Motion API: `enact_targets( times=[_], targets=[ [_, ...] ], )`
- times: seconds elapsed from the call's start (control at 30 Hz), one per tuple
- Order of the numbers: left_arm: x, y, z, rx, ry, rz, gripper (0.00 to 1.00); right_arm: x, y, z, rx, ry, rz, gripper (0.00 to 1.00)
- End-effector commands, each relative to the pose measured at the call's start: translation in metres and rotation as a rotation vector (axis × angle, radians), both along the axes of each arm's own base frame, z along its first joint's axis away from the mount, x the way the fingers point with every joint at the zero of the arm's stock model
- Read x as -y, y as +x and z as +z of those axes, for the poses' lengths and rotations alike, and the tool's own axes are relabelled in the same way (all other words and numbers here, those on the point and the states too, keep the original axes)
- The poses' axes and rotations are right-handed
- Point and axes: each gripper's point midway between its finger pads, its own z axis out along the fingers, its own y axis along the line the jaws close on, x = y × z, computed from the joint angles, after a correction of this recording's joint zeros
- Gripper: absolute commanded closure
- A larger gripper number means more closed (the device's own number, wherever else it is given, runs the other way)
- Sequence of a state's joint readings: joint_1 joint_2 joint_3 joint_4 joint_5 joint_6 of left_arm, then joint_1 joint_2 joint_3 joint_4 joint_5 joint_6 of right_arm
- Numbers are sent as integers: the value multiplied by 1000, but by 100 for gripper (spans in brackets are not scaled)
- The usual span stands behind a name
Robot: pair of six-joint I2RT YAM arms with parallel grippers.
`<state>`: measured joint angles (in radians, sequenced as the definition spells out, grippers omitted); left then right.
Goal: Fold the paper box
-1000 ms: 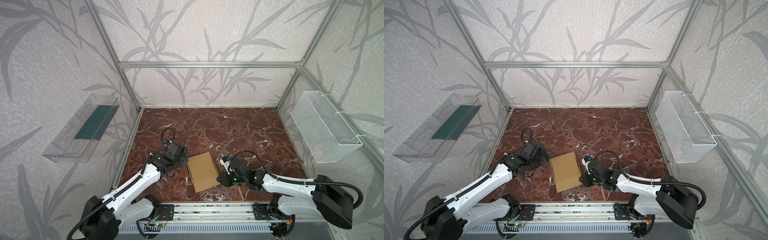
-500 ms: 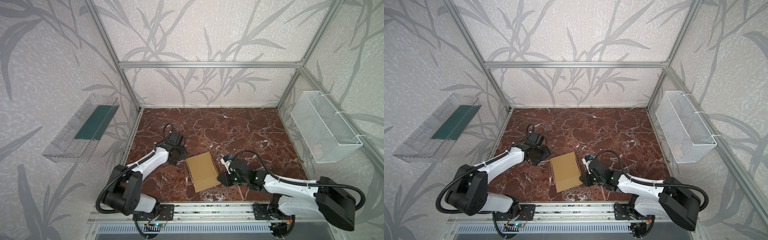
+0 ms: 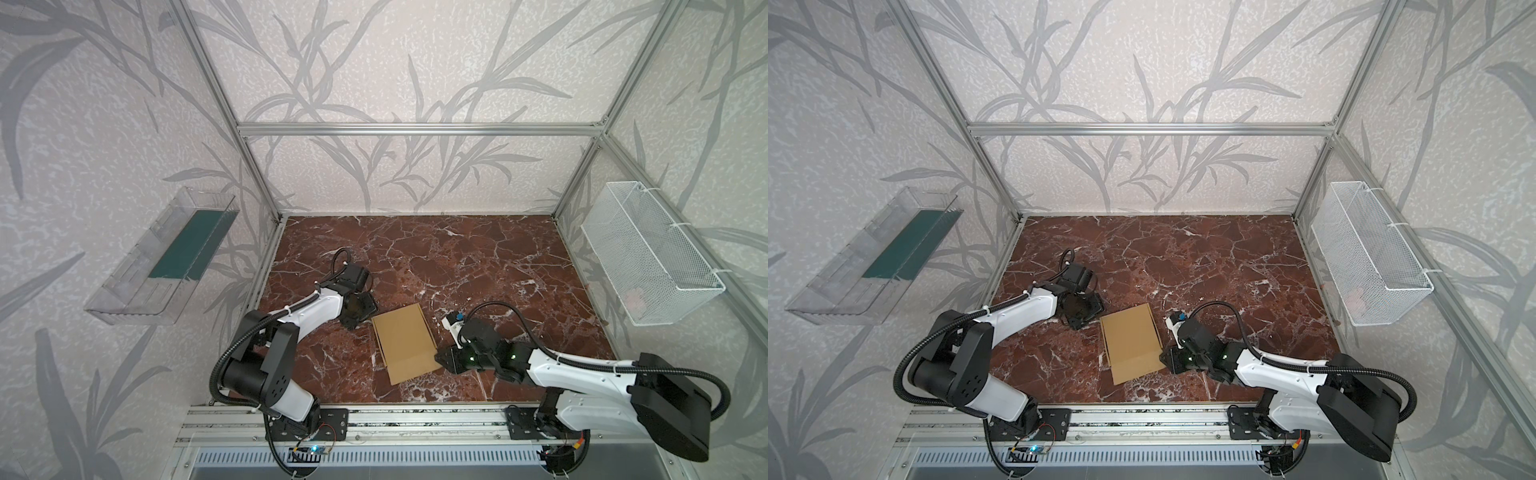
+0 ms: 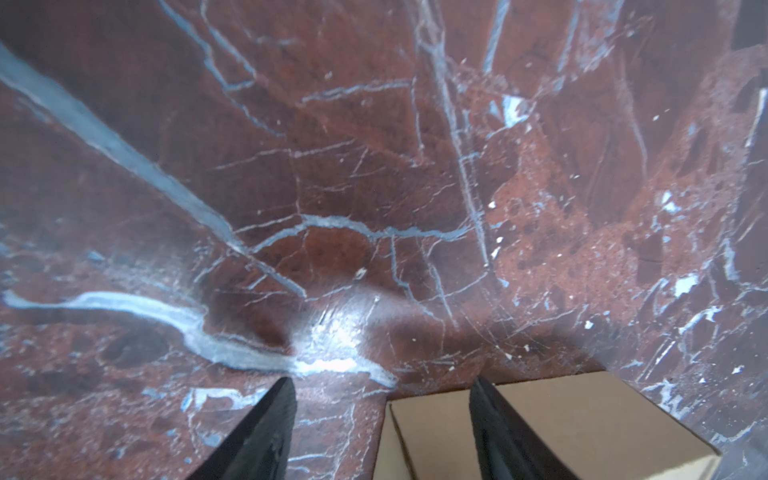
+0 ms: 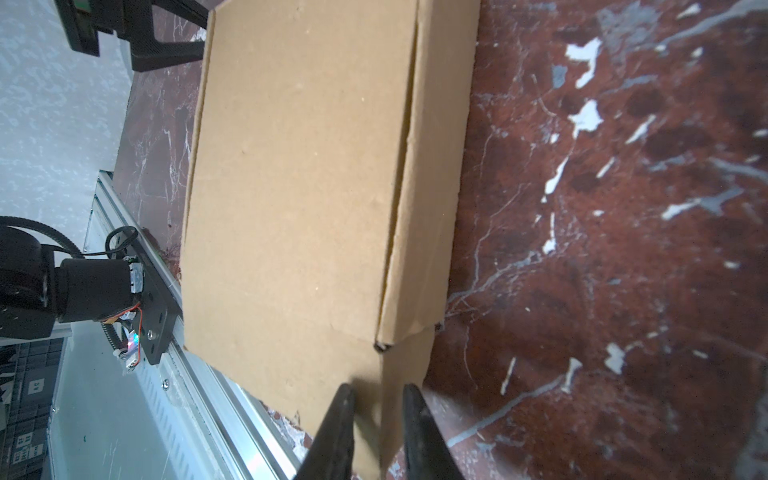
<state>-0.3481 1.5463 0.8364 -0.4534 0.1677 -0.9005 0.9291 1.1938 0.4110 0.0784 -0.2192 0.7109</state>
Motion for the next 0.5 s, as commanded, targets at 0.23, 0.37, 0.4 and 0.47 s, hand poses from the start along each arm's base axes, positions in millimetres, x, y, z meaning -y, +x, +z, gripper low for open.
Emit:
enact_targets(
  times=[0.23,0.37,0.4,0.47],
  targets=[
    [-7,-11,26,74,-29,35,32,-1,-1,1,1,19,1,76],
    [-7,-27,46,138,-92,71,32,-2,-1,-1,-2,16,5,75],
    [-5,-33,50,155,-111,71,32,-3,-1,-1,-3,17,7,75],
    [-2,-46,56,191,-121,68,32,-4,-1,-1,-5,19,11,75]
  ],
)
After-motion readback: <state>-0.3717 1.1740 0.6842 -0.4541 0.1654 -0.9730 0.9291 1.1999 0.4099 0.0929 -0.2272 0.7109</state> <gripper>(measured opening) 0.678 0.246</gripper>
